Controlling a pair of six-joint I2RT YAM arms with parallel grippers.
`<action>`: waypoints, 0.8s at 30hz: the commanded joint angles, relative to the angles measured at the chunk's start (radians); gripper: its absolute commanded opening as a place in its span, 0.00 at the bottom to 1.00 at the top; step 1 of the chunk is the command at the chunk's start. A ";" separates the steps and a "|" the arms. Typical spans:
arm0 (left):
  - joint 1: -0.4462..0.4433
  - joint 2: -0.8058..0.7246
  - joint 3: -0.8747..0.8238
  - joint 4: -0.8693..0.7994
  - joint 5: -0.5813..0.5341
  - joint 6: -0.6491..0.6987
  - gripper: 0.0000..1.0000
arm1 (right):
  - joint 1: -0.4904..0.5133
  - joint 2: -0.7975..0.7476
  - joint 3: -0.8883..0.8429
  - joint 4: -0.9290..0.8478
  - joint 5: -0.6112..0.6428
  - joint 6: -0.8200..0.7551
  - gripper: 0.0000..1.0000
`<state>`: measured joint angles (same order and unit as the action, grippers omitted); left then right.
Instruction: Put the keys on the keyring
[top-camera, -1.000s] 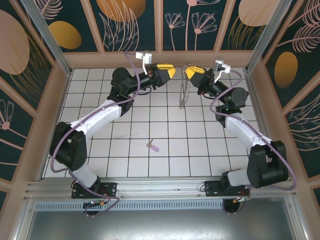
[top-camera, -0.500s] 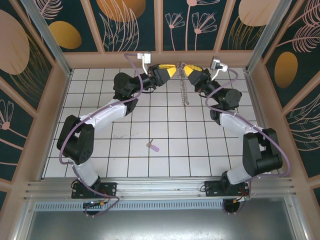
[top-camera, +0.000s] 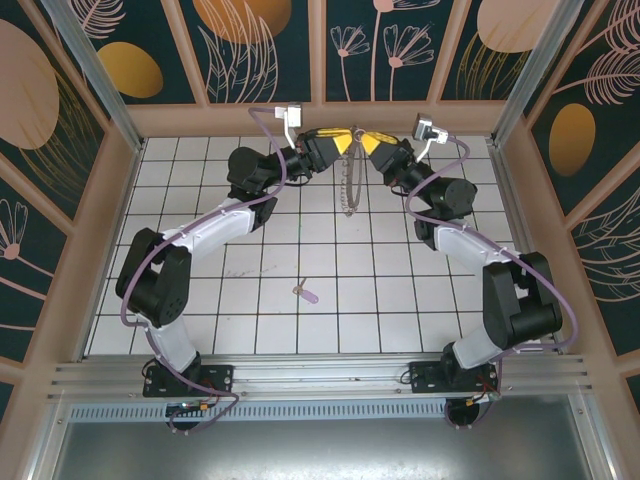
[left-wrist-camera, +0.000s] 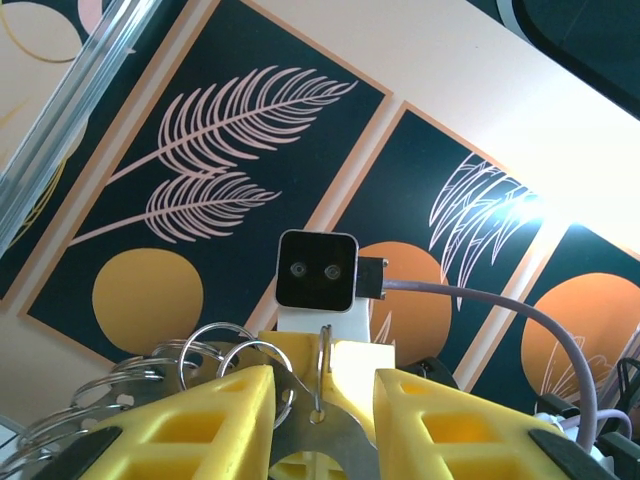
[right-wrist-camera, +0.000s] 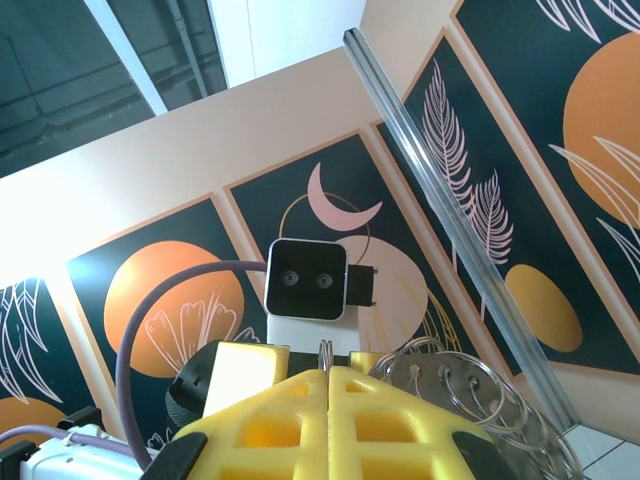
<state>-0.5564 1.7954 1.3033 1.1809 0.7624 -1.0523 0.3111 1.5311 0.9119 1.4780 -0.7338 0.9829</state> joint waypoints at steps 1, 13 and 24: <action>-0.005 0.018 0.022 0.061 0.012 -0.017 0.30 | 0.014 0.013 0.051 0.066 -0.005 0.010 0.00; -0.004 0.016 0.019 0.044 0.000 -0.012 0.23 | 0.027 0.048 0.062 0.041 -0.008 0.006 0.00; -0.005 0.019 0.019 0.021 0.000 0.002 0.00 | 0.021 0.062 0.076 -0.017 -0.025 -0.004 0.06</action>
<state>-0.5533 1.8099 1.3033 1.1736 0.7437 -1.0630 0.3317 1.5867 0.9493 1.4628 -0.7406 0.9833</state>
